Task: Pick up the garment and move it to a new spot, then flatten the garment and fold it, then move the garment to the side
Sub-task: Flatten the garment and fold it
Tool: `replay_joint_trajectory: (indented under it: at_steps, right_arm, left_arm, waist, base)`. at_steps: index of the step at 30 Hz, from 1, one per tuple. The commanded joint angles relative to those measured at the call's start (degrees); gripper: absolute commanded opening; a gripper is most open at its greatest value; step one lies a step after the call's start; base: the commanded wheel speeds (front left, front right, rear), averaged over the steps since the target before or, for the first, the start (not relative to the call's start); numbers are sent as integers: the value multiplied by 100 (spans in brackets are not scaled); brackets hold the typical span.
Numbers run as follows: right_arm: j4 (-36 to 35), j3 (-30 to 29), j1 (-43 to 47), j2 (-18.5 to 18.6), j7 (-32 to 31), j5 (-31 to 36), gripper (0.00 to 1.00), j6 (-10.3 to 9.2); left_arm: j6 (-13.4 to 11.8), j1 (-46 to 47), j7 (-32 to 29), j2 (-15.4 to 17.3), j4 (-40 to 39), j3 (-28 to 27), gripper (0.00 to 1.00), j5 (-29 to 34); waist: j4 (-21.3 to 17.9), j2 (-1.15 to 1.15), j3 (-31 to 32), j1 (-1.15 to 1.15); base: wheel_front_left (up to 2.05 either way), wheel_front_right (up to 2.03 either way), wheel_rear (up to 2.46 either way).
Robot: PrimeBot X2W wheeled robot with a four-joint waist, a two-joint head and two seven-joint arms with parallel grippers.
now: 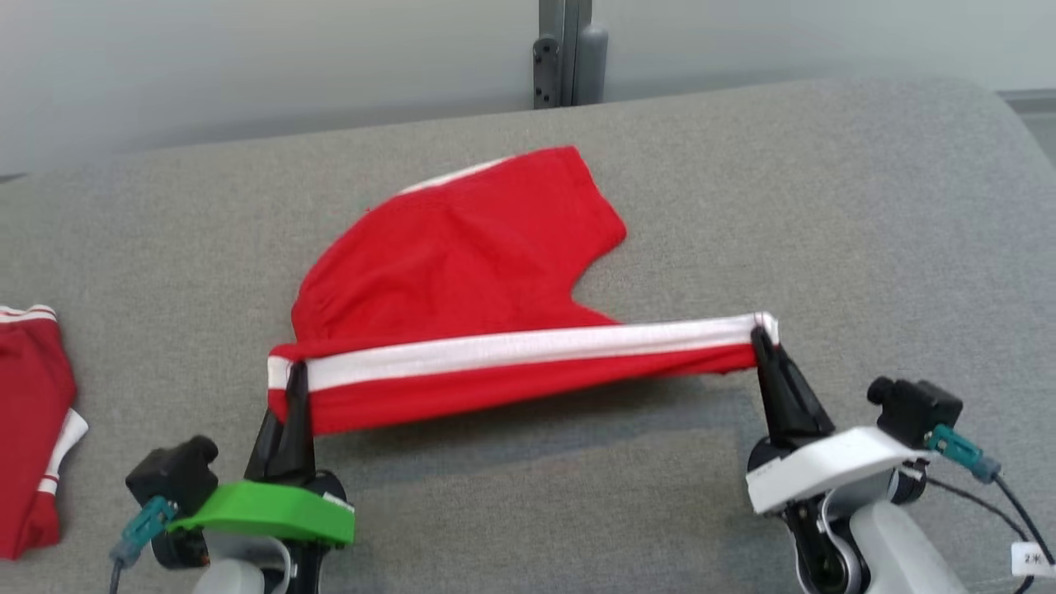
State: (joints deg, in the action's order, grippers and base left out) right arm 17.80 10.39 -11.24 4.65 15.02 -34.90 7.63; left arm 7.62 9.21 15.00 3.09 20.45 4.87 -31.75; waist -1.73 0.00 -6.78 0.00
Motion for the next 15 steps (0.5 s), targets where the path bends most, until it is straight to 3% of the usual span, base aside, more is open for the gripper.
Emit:
replay_joint_trajectory:
  at_steps: [1,10,15]
  right_arm:
    - [19,-55,207,77,25,-65,0,-27]
    - [-162,88,926,242,28,-260,0,-27]
    - [-177,136,706,297,28,-218,0,-26]
  left_arm:
    - [-25,-231,25,70,-49,-111,0,-31]
    - [-26,-1221,29,22,-289,-113,0,-200]
    - [-26,-1185,29,21,-394,41,0,-343]
  waist:
    - [-82,0,634,0]
    - [-213,0,930,0]
    - [-75,0,860,0]
  base:
    - [0,0,0]
    - [0,0,0]
    - [0,0,0]
